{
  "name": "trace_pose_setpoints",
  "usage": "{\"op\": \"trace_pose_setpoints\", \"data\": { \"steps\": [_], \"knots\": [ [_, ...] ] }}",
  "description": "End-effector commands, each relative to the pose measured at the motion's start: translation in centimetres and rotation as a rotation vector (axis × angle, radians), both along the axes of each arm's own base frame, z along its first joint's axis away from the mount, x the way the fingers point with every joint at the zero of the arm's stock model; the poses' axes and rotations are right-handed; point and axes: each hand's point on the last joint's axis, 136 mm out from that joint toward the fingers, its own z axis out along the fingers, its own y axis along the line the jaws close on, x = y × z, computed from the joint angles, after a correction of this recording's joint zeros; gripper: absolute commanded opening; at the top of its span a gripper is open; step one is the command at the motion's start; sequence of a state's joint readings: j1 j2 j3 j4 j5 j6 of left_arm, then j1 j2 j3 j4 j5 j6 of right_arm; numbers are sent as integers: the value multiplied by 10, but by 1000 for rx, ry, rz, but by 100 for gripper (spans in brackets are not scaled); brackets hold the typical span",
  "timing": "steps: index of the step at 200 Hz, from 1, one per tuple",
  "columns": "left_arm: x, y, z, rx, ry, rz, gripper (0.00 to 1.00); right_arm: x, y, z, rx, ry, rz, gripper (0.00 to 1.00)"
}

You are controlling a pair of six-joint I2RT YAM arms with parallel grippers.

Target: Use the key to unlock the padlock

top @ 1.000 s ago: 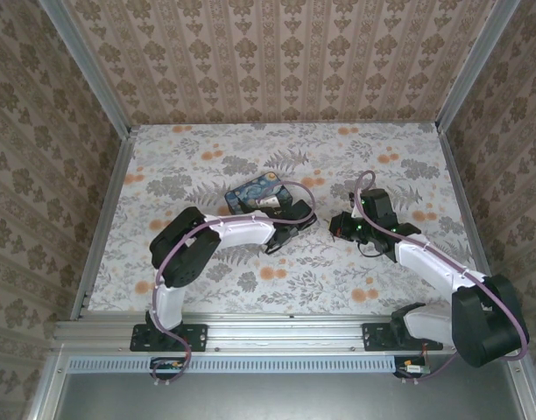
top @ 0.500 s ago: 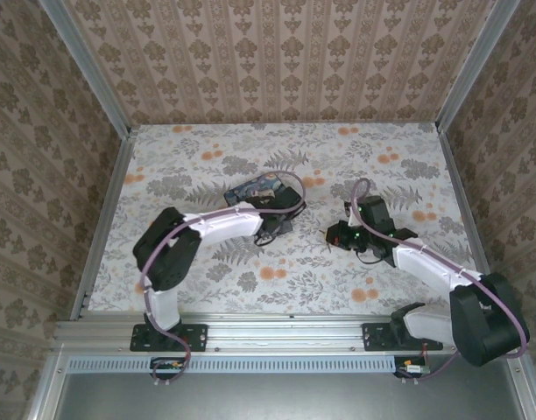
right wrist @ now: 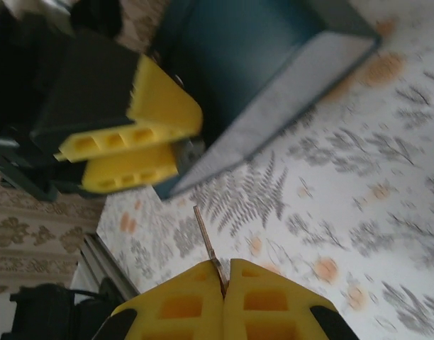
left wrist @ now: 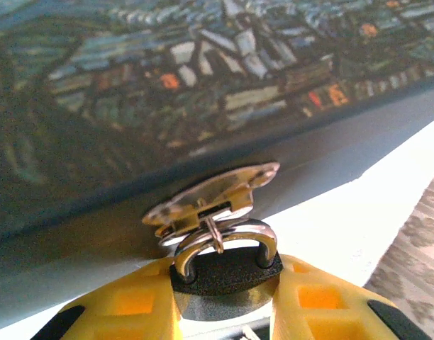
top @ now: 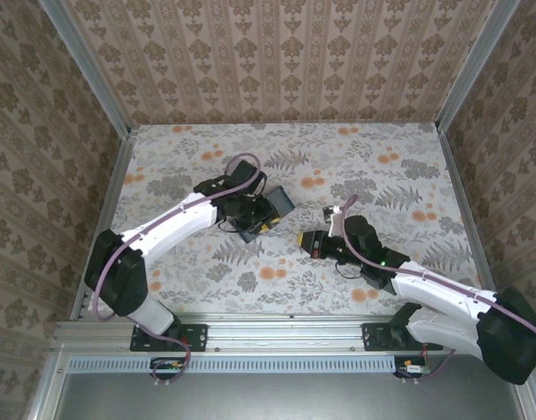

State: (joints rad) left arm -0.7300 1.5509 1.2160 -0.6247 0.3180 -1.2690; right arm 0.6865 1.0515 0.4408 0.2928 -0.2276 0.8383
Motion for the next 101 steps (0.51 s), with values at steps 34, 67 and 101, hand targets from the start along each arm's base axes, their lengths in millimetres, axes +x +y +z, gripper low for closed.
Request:
{"op": "trace_pose_setpoints", "data": {
  "steps": [34, 67, 101],
  "knots": [
    [-6, -8, 19, -213, 96, 97, 19, 30, 16, 16, 36, -142, -68, 0],
    [-3, 1, 22, -245, 89, 128, 19, 28, 27, 12, 43, -122, -28, 0],
    [-2, 9, 22, -258, 86, 147, 19, 25, 45, 12, 100, -85, 51, 0]
  ]
}}
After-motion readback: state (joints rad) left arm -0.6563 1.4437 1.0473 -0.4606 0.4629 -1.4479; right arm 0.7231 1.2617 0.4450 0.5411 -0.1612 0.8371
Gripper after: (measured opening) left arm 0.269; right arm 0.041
